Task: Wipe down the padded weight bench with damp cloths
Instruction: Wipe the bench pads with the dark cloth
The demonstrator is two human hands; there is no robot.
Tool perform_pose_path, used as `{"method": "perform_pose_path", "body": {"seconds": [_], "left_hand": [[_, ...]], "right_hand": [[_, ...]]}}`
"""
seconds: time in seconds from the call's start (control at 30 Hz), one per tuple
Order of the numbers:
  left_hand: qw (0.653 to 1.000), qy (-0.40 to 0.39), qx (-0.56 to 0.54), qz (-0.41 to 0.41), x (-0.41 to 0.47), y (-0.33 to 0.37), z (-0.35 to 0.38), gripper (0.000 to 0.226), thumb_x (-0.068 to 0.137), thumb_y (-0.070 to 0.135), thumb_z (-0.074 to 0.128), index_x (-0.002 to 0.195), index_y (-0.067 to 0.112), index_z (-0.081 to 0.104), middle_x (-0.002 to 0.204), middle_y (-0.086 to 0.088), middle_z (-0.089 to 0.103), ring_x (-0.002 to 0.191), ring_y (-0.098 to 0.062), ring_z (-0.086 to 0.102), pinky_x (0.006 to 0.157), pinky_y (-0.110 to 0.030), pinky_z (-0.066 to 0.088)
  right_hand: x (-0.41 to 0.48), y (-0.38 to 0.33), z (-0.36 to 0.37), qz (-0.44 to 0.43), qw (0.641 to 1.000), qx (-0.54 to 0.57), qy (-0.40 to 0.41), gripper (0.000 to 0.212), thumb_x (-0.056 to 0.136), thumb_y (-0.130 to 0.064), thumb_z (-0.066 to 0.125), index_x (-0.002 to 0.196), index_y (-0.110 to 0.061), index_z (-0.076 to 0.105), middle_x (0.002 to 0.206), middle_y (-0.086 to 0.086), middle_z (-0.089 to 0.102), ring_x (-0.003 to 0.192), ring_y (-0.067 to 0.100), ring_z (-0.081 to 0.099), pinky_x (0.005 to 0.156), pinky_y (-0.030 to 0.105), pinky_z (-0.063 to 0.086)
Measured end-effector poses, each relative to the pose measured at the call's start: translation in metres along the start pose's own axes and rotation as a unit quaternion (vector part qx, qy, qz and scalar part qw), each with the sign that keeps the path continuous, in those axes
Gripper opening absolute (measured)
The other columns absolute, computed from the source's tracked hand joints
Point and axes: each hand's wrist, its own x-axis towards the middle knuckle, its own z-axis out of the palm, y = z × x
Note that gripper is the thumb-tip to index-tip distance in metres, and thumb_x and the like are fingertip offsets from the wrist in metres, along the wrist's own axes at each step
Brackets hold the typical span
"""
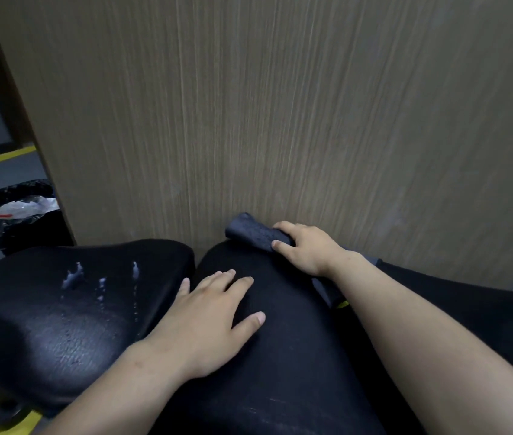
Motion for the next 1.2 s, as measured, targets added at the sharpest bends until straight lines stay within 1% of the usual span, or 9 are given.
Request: {"method": "perform_pose_path", "body": {"seconds": [0.17,0.27,0.37,0.63,0.8,0.93,1.07,1.2], "left_hand": [[1.0,-0.026,-0.001,-0.006,0.009,0.025,0.008,0.077,0.089,0.077,0.031,0.155,0.041,0.013,0.166,0.006,0.006,0.153,-0.016,0.0,0.122,-0.054,0.008],[1.0,-0.024,-0.009,-0.01,0.014,0.038,0.009,0.078,0.088,0.077,0.033,0.154,0.041,0.016,0.166,0.005,0.008,0.153,-0.015,0.001,0.121,-0.055,0.01],[1.0,-0.022,-0.011,-0.005,0.017,0.051,0.012,0.077,0.089,0.076,0.033,0.154,0.04,0.017,0.166,0.005,0.009,0.153,-0.015,0.001,0.121,-0.055,0.009],[0.998,-0.031,-0.021,0.048,0.028,0.112,0.023,0.076,0.089,0.075,0.034,0.154,0.04,0.017,0.166,0.007,0.009,0.153,-0.014,0.0,0.122,-0.054,0.007],[0.993,-0.05,-0.065,0.081,0.037,0.161,0.033,0.075,0.089,0.074,0.039,0.153,0.046,0.013,0.166,0.008,0.009,0.153,-0.013,0.001,0.122,-0.055,0.008],[0.992,-0.061,-0.046,0.098,0.04,0.195,0.046,0.075,0.089,0.073,0.039,0.154,0.045,0.013,0.166,0.005,0.008,0.153,-0.016,0.0,0.121,-0.059,0.006],[0.993,-0.058,-0.025,0.101,0.045,0.221,0.057,0.075,0.09,0.074,0.037,0.154,0.044,0.014,0.167,0.001,0.007,0.153,-0.019,-0.003,0.119,-0.062,0.003],[0.992,-0.049,-0.031,0.113,0.048,0.24,0.063,0.074,0.09,0.073,0.037,0.154,0.043,0.015,0.167,0.002,0.007,0.153,-0.017,-0.003,0.12,-0.061,0.003]], "right_hand": [[-0.027,0.034,-0.018,0.021,1.0,0.0,0.008,0.037,0.093,-0.05,0.047,0.127,-0.034,0.05,0.121,0.005,0.063,0.112,0.026,0.057,0.098,0.037,0.043],[-0.046,0.054,-0.029,0.043,0.999,0.005,0.012,0.035,0.093,-0.049,0.048,0.124,-0.035,0.052,0.12,0.002,0.065,0.112,0.024,0.058,0.097,0.036,0.044],[-0.066,0.074,-0.041,0.066,0.998,0.01,0.021,0.033,0.094,-0.045,0.05,0.123,-0.031,0.054,0.119,0.002,0.067,0.111,0.024,0.059,0.097,0.036,0.044],[-0.133,0.13,-0.073,0.149,0.988,0.002,0.028,0.029,0.094,-0.047,0.049,0.116,-0.031,0.055,0.11,0.002,0.068,0.104,0.026,0.059,0.091,0.035,0.045],[-0.173,0.166,-0.092,0.194,0.98,0.014,0.031,0.025,0.093,-0.049,0.048,0.109,-0.031,0.055,0.107,0.002,0.068,0.102,0.025,0.059,0.092,0.037,0.046],[-0.198,0.192,-0.103,0.213,0.976,0.008,0.045,0.027,0.093,-0.048,0.048,0.111,-0.03,0.056,0.109,0.003,0.067,0.104,0.025,0.059,0.092,0.035,0.045],[-0.217,0.217,-0.114,0.239,0.97,0.005,0.045,0.026,0.092,-0.051,0.047,0.11,-0.033,0.054,0.108,0.001,0.066,0.105,0.026,0.059,0.092,0.037,0.044],[-0.235,0.241,-0.127,0.278,0.959,-0.004,0.056,0.036,0.094,-0.05,0.046,0.124,-0.03,0.053,0.122,0.006,0.064,0.116,0.03,0.056,0.092,0.034,0.04]]}}
